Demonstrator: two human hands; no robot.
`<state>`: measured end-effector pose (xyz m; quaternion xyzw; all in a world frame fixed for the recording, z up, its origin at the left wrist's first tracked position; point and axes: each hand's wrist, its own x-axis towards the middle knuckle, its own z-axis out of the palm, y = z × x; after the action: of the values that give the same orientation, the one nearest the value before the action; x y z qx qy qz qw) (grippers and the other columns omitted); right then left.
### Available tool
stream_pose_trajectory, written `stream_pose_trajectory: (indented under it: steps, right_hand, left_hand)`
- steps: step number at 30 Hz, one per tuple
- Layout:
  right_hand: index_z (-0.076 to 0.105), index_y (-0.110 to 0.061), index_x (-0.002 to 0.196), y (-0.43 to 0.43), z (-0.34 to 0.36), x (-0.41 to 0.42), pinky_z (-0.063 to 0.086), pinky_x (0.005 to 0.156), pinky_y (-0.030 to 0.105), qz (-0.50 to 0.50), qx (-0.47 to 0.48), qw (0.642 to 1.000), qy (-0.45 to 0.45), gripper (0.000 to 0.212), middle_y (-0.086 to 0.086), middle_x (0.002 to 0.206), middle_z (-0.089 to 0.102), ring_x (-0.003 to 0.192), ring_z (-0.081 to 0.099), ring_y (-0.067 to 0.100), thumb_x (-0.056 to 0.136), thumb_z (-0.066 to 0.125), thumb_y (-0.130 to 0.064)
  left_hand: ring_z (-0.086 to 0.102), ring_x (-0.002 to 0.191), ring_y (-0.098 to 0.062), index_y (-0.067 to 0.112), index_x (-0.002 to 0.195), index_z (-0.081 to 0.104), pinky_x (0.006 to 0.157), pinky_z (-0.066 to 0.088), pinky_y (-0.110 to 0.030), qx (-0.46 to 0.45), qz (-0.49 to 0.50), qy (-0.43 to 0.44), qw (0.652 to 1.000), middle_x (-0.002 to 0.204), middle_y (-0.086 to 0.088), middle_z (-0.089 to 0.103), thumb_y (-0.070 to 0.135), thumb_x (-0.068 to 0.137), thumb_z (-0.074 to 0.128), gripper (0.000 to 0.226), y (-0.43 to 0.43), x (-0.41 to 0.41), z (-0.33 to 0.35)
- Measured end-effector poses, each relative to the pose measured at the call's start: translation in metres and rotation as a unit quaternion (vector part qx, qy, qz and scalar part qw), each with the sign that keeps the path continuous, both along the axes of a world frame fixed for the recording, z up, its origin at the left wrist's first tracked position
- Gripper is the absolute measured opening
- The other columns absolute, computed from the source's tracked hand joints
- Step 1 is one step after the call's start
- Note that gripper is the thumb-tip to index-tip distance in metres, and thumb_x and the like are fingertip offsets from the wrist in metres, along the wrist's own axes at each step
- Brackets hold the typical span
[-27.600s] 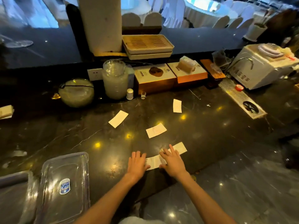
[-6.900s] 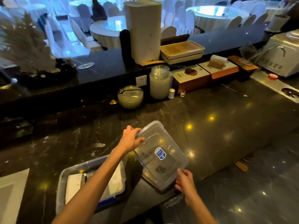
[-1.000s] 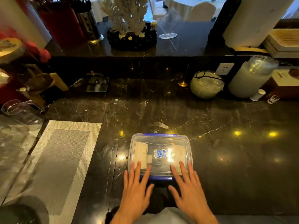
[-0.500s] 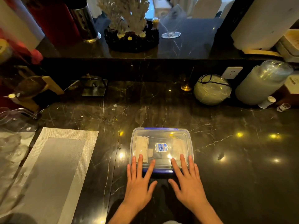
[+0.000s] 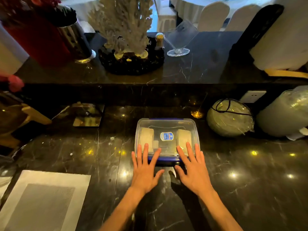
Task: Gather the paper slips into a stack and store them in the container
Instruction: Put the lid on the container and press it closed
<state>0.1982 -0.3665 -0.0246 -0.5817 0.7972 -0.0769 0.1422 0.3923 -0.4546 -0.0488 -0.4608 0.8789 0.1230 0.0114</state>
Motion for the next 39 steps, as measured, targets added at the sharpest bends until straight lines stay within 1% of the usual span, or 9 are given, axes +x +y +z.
stream_pose_trajectory:
  steps: [3,7,12,15,21,29,32,35,39]
  right_hand:
    - [0.013,-0.037,0.155,-0.039,0.000,-0.015,0.009,0.122,0.054,-0.009,-0.019,1.000,-0.002,0.074,0.004,0.166,0.005,0.151,-0.014,0.032,0.091,0.048,-0.052]
    - [0.017,-0.036,0.154,-0.077,-0.001,-0.029,0.013,0.122,0.056,-0.025,-0.043,0.999,-0.009,0.074,0.003,0.165,0.008,0.151,-0.010,0.032,0.090,0.053,-0.047]
    - [0.013,-0.039,0.154,-0.106,-0.005,-0.037,0.009,0.122,0.056,-0.038,-0.057,0.998,-0.005,0.081,0.001,0.166,0.003,0.151,-0.015,0.030,0.087,0.059,-0.040]
    - [0.016,-0.038,0.154,-0.112,-0.007,-0.040,0.013,0.122,0.057,-0.040,-0.070,0.997,0.003,0.083,0.002,0.165,0.008,0.151,-0.012,0.031,0.084,0.060,-0.038]
    - [0.023,-0.034,0.153,-0.112,-0.011,-0.039,0.018,0.120,0.059,-0.041,-0.097,0.994,0.014,0.084,0.006,0.164,0.016,0.152,-0.005,0.033,0.081,0.064,-0.033]
    - [0.023,-0.033,0.154,-0.112,-0.006,-0.038,0.016,0.120,0.057,-0.035,-0.086,0.995,0.024,0.083,0.008,0.163,0.018,0.151,0.003,0.035,0.081,0.063,-0.034]
    - [0.017,-0.036,0.154,-0.111,-0.003,-0.038,0.013,0.121,0.057,-0.032,-0.059,0.997,0.035,0.085,0.007,0.164,0.014,0.152,0.001,0.035,0.081,0.061,-0.037]
    - [0.006,-0.040,0.154,-0.110,0.006,-0.041,0.004,0.122,0.058,-0.022,-0.013,0.999,0.033,0.086,0.005,0.166,0.004,0.152,-0.007,0.034,0.084,0.055,-0.044]
    - [-0.012,-0.042,0.150,-0.105,0.030,-0.045,-0.006,0.121,0.058,-0.013,0.016,0.999,0.031,0.085,0.003,0.164,-0.014,0.150,-0.018,0.030,0.089,0.046,-0.054]
  left_hand:
    - [-0.024,0.146,-0.038,0.040,0.152,-0.006,0.115,-0.011,-0.060,-0.028,-0.002,0.012,1.000,0.162,-0.019,-0.006,0.067,0.087,0.039,0.083,-0.039,-0.017,-0.004]
    - [-0.024,0.145,-0.037,0.037,0.153,0.001,0.116,-0.010,-0.062,-0.050,0.000,0.020,0.999,0.162,-0.019,-0.004,0.067,0.086,0.041,0.084,-0.078,-0.037,-0.010]
    - [-0.012,0.147,-0.042,0.033,0.154,0.018,0.115,-0.009,-0.062,-0.089,-0.001,0.028,0.996,0.162,-0.023,0.007,0.064,0.084,0.051,0.083,-0.109,-0.051,-0.015]
    - [-0.008,0.147,-0.045,0.033,0.153,0.022,0.115,-0.007,-0.064,-0.107,0.005,0.038,0.994,0.161,-0.023,0.008,0.061,0.083,0.054,0.082,-0.117,-0.056,-0.022]
    - [-0.010,0.148,-0.046,0.035,0.154,0.012,0.115,-0.008,-0.064,-0.124,0.010,0.051,0.991,0.162,-0.022,0.003,0.061,0.083,0.049,0.084,-0.118,-0.056,-0.032]
    - [-0.009,0.148,-0.044,0.034,0.154,0.014,0.116,-0.001,-0.066,-0.100,0.008,0.040,0.994,0.162,-0.021,0.003,0.058,0.082,0.052,0.084,-0.116,-0.055,-0.024]
    - [-0.010,0.148,-0.043,0.035,0.154,0.010,0.116,0.004,-0.069,-0.073,0.008,0.019,0.997,0.162,-0.021,0.002,0.058,0.083,0.053,0.086,-0.114,-0.054,-0.013]
    - [-0.018,0.148,-0.036,0.042,0.152,0.002,0.114,-0.002,-0.069,-0.022,0.021,0.016,0.999,0.164,-0.014,-0.006,0.057,0.086,0.047,0.082,-0.113,-0.052,0.003]
    - [-0.016,0.149,-0.033,0.043,0.151,-0.005,0.114,-0.004,-0.068,0.011,0.036,0.029,0.999,0.164,-0.009,-0.007,0.055,0.089,0.047,0.082,-0.109,-0.038,0.038]
